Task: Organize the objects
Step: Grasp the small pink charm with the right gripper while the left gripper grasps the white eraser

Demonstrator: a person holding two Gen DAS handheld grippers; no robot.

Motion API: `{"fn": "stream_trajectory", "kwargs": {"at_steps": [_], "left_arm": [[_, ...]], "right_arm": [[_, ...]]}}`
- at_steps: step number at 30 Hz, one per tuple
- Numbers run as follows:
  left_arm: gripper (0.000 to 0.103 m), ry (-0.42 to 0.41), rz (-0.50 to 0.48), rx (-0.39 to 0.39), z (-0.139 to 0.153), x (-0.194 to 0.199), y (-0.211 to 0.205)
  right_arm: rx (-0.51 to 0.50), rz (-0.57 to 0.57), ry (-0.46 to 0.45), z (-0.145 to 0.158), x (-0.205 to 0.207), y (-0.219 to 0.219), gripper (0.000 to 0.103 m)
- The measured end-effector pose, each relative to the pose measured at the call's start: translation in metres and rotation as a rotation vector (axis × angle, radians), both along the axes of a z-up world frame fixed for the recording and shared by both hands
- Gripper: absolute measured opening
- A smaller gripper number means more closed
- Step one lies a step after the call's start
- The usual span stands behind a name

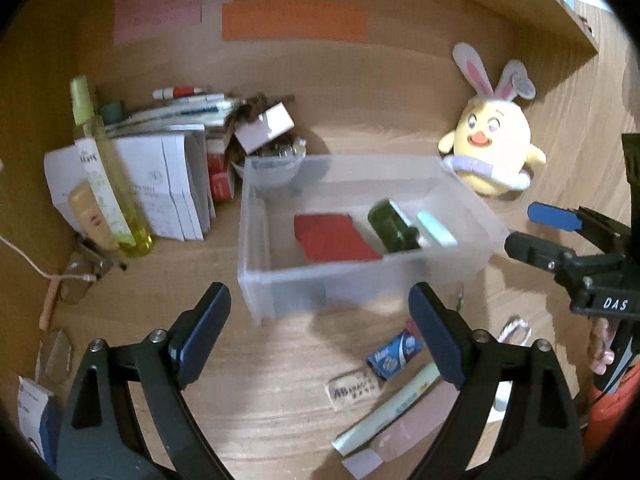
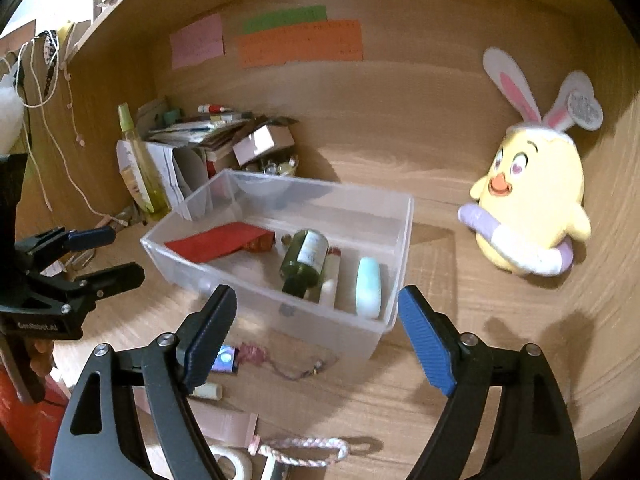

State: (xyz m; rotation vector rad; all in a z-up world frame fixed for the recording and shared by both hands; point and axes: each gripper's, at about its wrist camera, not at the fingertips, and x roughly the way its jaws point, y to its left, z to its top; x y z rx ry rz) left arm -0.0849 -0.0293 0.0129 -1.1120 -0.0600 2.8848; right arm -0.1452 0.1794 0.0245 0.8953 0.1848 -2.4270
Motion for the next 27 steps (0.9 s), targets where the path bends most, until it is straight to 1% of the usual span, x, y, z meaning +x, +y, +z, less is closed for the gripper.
{"fn": "stream_trajectory", "kwargs": {"at_steps": [4,8,12,17,20,22,24,27], "left_arm": [[0.091,-0.035,-0.01,-0.005,-0.015,0.005,0.003],[0.091,-0.098,-0.039,0.016,-0.032,0.008,0.006],[0.091,-0.129,-0.045,-0.004,-0.046,0.011,0.01],[0.091,-0.164,-0.047,0.028,-0.063,0.013,0.008],[0.09,-0.177,-0.043,0.053,-0.067,0.011,0.005],[0.09,-0.188,-0.055,0.069,-0.068,0.011,0.003],[0.09,-0.191,-0.069,0.075,-0.068,0.011,0.002],[0.088,-0.197,-0.08,0.058,-0.07,0.012,0.005]], "right_arm": [[0.011,0.001,-0.017,-0.011,0.003,-0.001,0.081],[0.016,0.033,-0.076,-0.029,0.008,-0.005,0.081],[0.03,0.053,-0.123,-0.044,0.008,-0.009,0.081],[0.048,0.073,-0.141,-0.052,0.008,-0.017,0.081],[0.062,0.097,-0.172,-0.058,0.005,-0.023,0.08],[0.086,0.1,-0.169,-0.062,0.005,-0.028,0.079],[0.101,0.105,-0.177,-0.068,0.004,-0.032,0.072],[0.122,0.108,-0.197,-0.076,-0.001,-0.037,0.06]]}}
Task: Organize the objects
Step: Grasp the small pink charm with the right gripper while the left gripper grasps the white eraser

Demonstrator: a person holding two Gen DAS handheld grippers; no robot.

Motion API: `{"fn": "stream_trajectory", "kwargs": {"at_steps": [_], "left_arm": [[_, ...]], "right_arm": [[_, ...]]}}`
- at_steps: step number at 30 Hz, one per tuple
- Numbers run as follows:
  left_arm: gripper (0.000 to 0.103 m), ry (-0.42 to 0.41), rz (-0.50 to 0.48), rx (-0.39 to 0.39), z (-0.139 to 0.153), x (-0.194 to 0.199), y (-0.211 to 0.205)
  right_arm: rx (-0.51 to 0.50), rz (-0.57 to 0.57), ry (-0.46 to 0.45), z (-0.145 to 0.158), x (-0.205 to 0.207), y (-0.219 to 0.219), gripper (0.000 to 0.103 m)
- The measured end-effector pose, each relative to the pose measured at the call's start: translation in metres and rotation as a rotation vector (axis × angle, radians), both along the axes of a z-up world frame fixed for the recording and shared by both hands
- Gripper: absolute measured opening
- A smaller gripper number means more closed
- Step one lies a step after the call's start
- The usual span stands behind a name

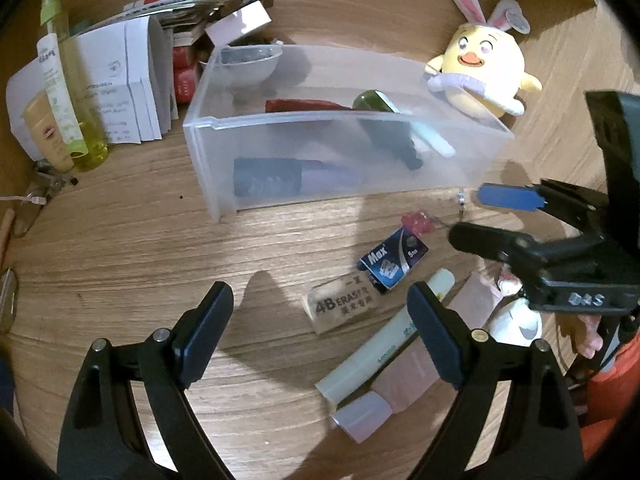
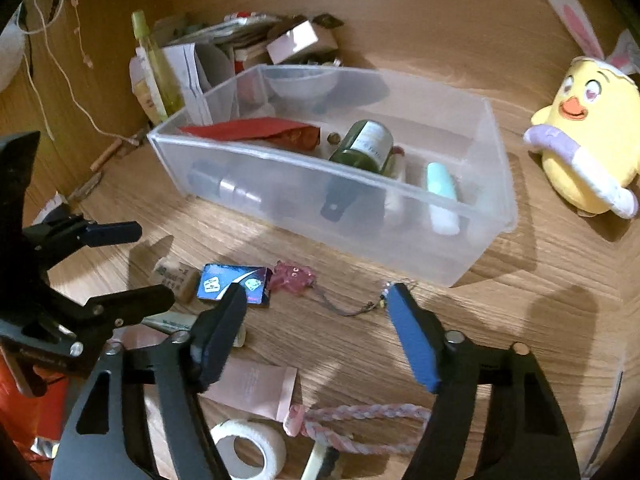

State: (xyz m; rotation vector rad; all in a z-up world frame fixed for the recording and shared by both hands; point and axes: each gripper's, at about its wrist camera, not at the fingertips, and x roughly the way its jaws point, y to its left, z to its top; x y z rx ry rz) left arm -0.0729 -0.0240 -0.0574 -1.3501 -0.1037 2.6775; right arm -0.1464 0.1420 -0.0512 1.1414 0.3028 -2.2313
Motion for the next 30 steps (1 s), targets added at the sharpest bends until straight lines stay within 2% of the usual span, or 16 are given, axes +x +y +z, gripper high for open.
{"fn": "stream_trajectory", "kwargs": {"at_steps": [4,14,17,23,27,30], "left_arm": [[0.078,-0.016,-0.021,0.002,-0.005,-0.001,0.004],[0.044,-0.018,-0.029,0.039,-0.006,-0.002,-0.003],[0.043,-0.018,-0.013,0.047,-0.006,-0.002,-0.009],[0.044,-0.025,-0.001,0.063,-0.004,0.003,-0.018],[0.052,-0.015,-0.015,0.033,-0.003,0.006,-0.011],[0.052,-0.017,-0.017,0.024,-0.007,0.005,-0.008]], "right_arm": [[0.012,0.008,-0.025,-0.007,-0.008,-0.007,0.049],[0.04,0.033,-0.021,-0.011,-0.012,-0.02,0.039],[0.041,0.03,-0.022,-0.011,-0.014,-0.021,0.032],[0.047,0.031,-0.015,-0.011,-0.015,-0.022,0.031],[0.047,0.039,-0.023,-0.012,-0.013,-0.026,0.03],[0.057,0.044,-0.018,-0.013,-0.009,-0.03,0.031]]}}
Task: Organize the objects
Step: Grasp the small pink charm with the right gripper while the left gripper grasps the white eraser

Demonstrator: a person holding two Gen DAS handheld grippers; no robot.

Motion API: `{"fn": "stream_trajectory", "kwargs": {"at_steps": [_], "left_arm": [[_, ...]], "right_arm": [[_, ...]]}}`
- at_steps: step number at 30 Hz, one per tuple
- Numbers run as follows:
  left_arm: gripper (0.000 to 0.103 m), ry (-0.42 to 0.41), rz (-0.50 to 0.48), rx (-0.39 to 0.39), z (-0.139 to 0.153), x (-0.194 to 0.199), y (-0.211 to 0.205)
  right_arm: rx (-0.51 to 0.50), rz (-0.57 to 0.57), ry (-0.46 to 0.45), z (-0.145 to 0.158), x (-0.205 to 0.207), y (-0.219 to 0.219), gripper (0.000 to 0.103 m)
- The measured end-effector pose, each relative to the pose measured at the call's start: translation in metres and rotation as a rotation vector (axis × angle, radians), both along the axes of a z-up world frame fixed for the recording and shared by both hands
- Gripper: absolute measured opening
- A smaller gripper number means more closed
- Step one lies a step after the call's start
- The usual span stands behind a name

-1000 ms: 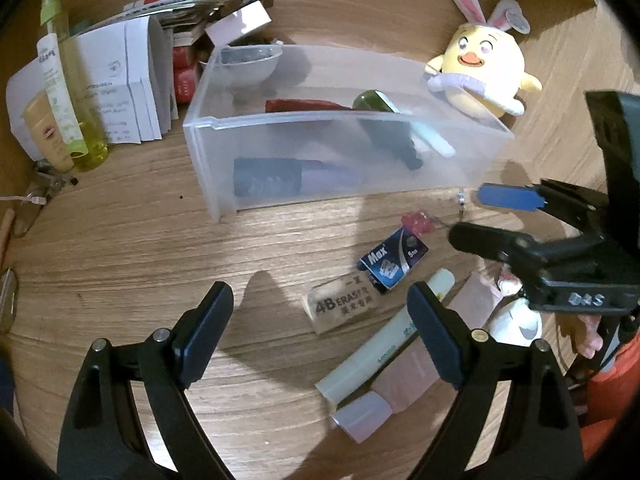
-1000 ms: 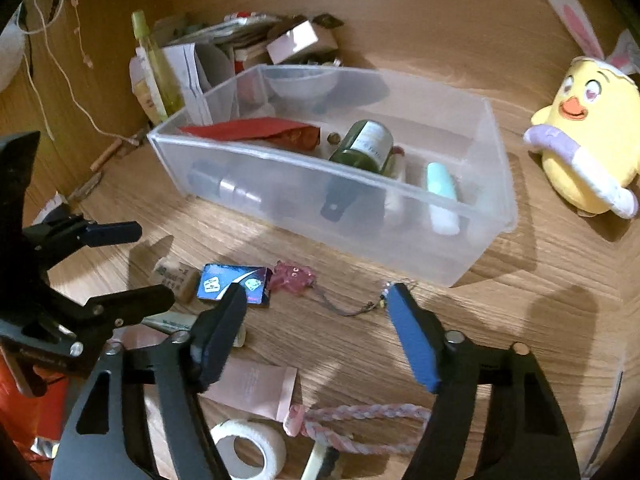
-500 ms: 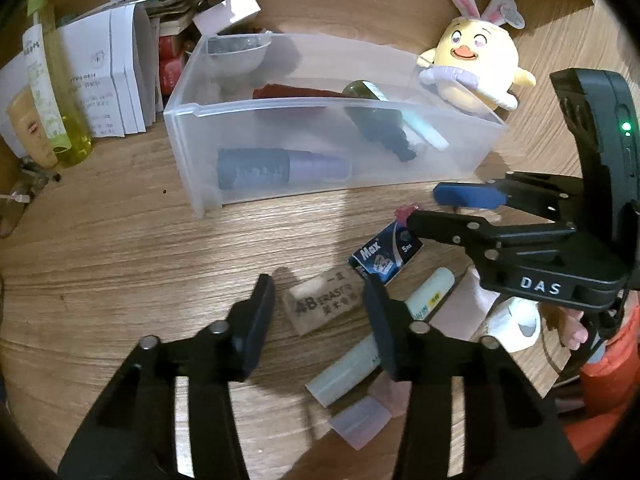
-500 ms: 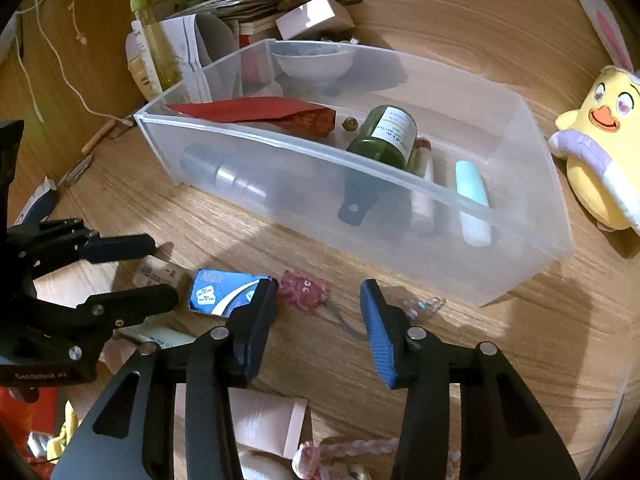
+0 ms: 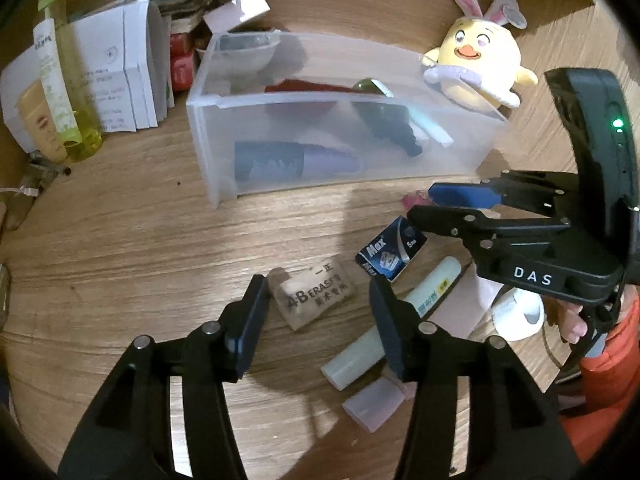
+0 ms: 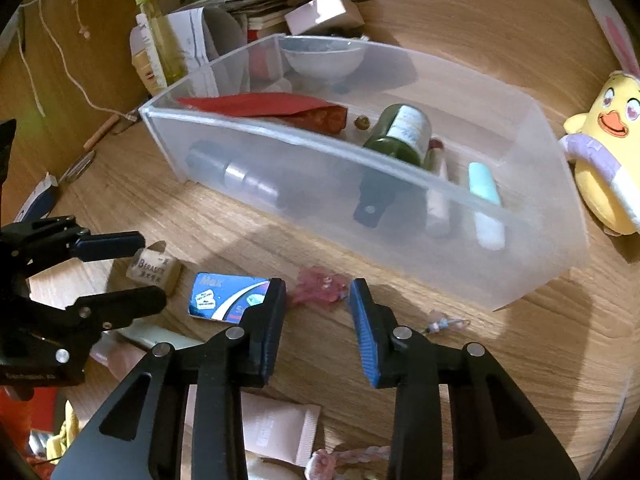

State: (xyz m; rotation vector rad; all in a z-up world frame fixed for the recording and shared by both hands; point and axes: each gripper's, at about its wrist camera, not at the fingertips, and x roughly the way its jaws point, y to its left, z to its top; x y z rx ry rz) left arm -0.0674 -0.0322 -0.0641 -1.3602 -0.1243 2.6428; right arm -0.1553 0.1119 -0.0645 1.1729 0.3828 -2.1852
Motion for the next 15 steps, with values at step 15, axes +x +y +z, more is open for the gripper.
{"fn": "stream_trajectory", "kwargs": {"at_steps": [15], "left_arm": [[0.044,0.066,0.051,0.015,0.014,0.003,-0.006]], "right_arm": [[-0.062,-0.009,0.044,0.018,0.013,0.008,0.021]]}}
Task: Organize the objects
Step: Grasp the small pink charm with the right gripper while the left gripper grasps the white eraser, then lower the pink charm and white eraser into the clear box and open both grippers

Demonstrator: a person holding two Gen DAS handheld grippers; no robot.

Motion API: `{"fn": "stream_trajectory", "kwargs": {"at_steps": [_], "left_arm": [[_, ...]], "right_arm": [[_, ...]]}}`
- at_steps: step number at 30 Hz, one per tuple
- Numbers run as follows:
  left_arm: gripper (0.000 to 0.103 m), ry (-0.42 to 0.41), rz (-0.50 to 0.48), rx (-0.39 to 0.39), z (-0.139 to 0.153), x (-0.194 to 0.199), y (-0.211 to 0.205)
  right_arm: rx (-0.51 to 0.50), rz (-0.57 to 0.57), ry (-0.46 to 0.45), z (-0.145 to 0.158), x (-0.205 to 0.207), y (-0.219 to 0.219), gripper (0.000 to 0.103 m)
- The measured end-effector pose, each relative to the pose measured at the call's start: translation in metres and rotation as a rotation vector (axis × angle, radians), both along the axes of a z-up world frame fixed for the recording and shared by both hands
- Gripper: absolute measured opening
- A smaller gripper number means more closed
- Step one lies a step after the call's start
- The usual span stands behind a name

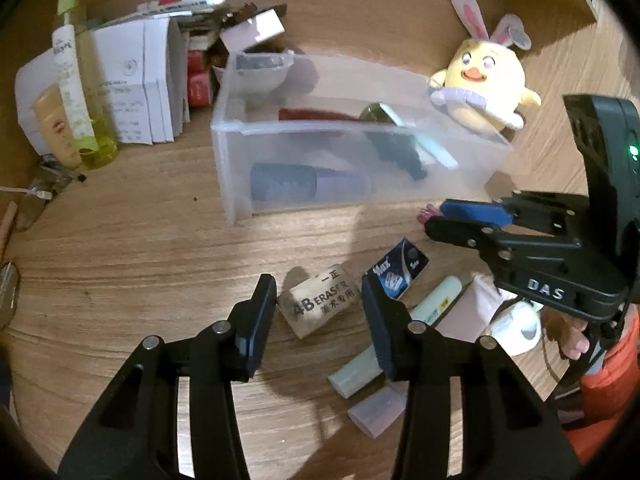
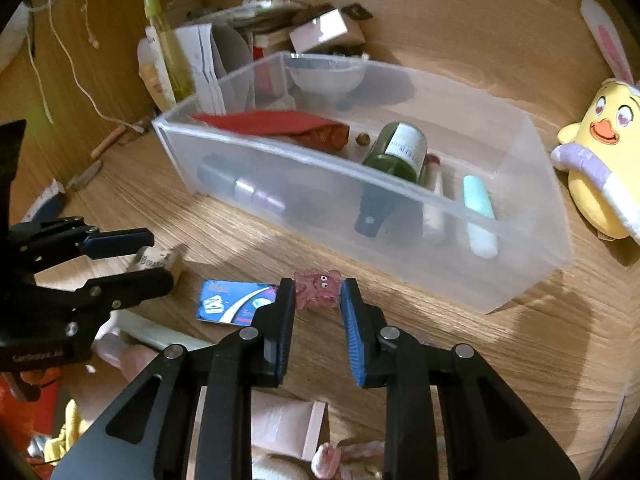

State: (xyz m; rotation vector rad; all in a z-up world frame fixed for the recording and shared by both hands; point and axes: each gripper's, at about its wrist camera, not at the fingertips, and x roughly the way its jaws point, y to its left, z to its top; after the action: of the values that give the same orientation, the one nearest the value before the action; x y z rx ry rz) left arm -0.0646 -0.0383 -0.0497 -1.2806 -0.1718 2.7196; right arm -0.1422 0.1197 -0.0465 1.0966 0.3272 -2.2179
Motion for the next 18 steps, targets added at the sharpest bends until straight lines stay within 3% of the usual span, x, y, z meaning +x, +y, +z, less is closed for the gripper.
{"fn": "stream_trajectory", "kwargs": {"at_steps": [18], "left_arm": [[0.044,0.179,0.039,0.014,0.062,0.006,-0.003]], "right_arm": [[-0.185,-0.022,0.196,0.096,0.023,0.024,0.022]]}}
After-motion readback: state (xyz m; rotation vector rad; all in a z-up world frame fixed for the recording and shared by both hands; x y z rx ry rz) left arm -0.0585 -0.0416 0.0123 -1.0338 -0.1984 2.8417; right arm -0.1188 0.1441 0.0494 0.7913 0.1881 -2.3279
